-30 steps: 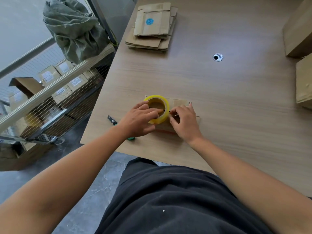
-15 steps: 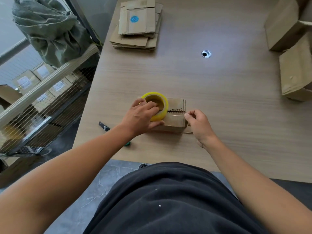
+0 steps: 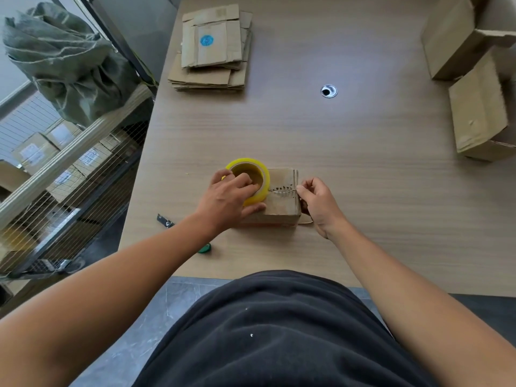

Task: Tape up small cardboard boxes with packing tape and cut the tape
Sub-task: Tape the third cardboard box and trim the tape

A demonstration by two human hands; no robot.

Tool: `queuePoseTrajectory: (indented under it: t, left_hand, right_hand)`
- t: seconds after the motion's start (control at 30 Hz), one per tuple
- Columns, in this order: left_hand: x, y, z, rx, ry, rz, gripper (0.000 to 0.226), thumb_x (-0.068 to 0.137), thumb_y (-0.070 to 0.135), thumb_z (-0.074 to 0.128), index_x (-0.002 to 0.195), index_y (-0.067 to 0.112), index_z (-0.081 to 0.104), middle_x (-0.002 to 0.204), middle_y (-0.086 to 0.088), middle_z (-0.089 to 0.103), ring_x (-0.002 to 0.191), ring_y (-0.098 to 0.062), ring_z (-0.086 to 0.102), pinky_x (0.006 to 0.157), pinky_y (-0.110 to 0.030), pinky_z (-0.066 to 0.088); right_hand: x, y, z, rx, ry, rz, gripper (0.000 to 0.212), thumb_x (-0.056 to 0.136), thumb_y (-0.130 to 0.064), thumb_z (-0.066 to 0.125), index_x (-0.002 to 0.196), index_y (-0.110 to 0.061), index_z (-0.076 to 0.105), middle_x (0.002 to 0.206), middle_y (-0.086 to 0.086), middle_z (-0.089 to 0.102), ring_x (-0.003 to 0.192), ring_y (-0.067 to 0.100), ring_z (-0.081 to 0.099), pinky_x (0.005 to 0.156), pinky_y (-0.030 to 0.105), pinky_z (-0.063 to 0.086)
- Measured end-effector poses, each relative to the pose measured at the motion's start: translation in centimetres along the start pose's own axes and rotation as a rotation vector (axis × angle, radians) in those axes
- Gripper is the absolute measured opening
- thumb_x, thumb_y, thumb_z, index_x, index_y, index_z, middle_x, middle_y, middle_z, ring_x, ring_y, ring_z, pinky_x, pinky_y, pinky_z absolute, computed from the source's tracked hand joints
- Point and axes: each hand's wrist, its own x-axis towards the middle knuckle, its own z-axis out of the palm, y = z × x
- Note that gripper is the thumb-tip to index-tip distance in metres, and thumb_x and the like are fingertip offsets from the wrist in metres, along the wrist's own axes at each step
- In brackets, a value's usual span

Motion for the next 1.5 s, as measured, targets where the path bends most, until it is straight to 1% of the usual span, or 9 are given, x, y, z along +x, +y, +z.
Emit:
queuePoseTrajectory:
  t: [0.17,0.27,0.37,0.6,0.73,0.9,1.0,1.17,1.5]
  left_hand:
    - [0.2,0.3,-0.1,0.013,-0.007,-0.003,0.047,0.092,0.059,0.053,0.103,0.02,0.076,0.096,-0.002,0.065,0.077,-0.026,0.063,0.103,-0.04,0.032]
    - [1.0,0.5,-0.6,0.025,-0.052,0.03,0.046,0.091,0.058,0.055,0.093,0.016,0.076,0.092,-0.004,0.063,0.074,-0.027,0.064,0.106,-0.039,0.032]
    - [1.5,0.2,-1.4,0.037,-0.127,0.073,0.044,0.09,0.055,0.061,0.089,0.013,0.075,0.091,-0.006,0.063,0.079,-0.03,0.066,0.109,-0.039,0.036]
    - [4.5,-0.3,-5.7,0.002,-0.243,0.197,0.047,0.092,0.054,0.064,0.072,0.012,0.064,0.067,-0.009,0.063,0.069,-0.034,0.063,0.08,-0.04,0.054]
    - [7.0,-0.3,-9.1,0.041,-0.473,0.024,0.061,0.089,0.074,0.032,0.089,0.024,0.067,0.061,0.003,0.059,0.062,-0.025,0.058,0.059,-0.034,0.044]
    - [8.1,-4.6,-12.4,-0.063,-0.885,-0.32,0.043,0.093,0.072,0.044,0.098,0.034,0.064,0.054,0.012,0.068,0.054,0.002,0.061,0.065,-0.026,0.043]
    - [6.3,-6.9,-13.0,0.01,-0.907,-0.335,0.038,0.09,0.073,0.049,0.11,0.045,0.065,0.064,0.014,0.071,0.066,0.009,0.06,0.071,-0.024,0.046]
    - [4.8,-8.1,-10.0,0.052,-0.878,-0.327,0.05,0.087,0.077,0.048,0.124,0.047,0.063,0.142,0.012,0.048,0.117,-0.013,0.058,0.099,-0.041,0.048]
    - [2.5,-9.9,-4.8,-0.136,-0.722,-0.399,0.055,0.087,0.071,0.057,0.133,0.04,0.058,0.132,0.007,0.065,0.119,-0.022,0.059,0.089,-0.035,0.044]
  right_hand:
    - [0.4,0.2,-0.2,-0.365,-0.05,-0.127,0.004,0.104,-0.018,0.047,0.106,-0.014,0.047,0.096,0.003,0.051,0.086,0.019,0.051,0.075,0.037,0.043]
    - [1.4,0.2,0.3,-0.894,0.054,-0.495,0.039,0.101,-0.017,0.045,0.138,-0.004,0.044,0.133,0.017,0.048,0.125,0.036,0.044,0.108,0.044,0.033]
    - [2.6,-0.5,0.8,-0.915,-0.186,-0.645,0.049,0.105,-0.03,0.04,0.149,-0.007,0.042,0.155,0.016,0.036,0.147,0.035,0.025,0.123,0.037,0.012]
    - [3.6,-0.1,0.0,-0.718,-0.359,-0.685,0.065,0.101,-0.052,0.03,0.15,-0.011,0.042,0.144,0.009,0.046,0.132,0.018,0.034,0.113,0.035,0.023]
    - [4.2,0.2,0.1,-0.687,-0.362,-0.651,0.058,0.102,-0.048,0.032,0.15,-0.017,0.045,0.142,0.006,0.046,0.131,0.024,0.037,0.114,0.037,0.025]
    - [4.7,0.7,0.4,-0.582,-0.352,-0.56,0.048,0.102,-0.044,0.037,0.143,-0.028,0.055,0.138,0.002,0.043,0.129,0.024,0.031,0.114,0.036,0.025]
    - [4.7,0.8,0.6,-0.57,-0.351,-0.56,0.045,0.101,-0.042,0.04,0.143,-0.03,0.055,0.136,0.001,0.044,0.127,0.023,0.031,0.112,0.031,0.022]
    - [4.4,0.6,0.6,-0.512,-0.34,-0.537,0.04,0.103,-0.036,0.046,0.141,-0.031,0.057,0.134,-0.005,0.044,0.126,0.014,0.028,0.112,0.026,0.021]
    - [3.3,-0.4,1.0,-0.593,-0.276,-0.523,0.035,0.104,-0.016,0.053,0.137,-0.023,0.06,0.134,-0.001,0.045,0.129,0.022,0.035,0.113,0.022,0.02]
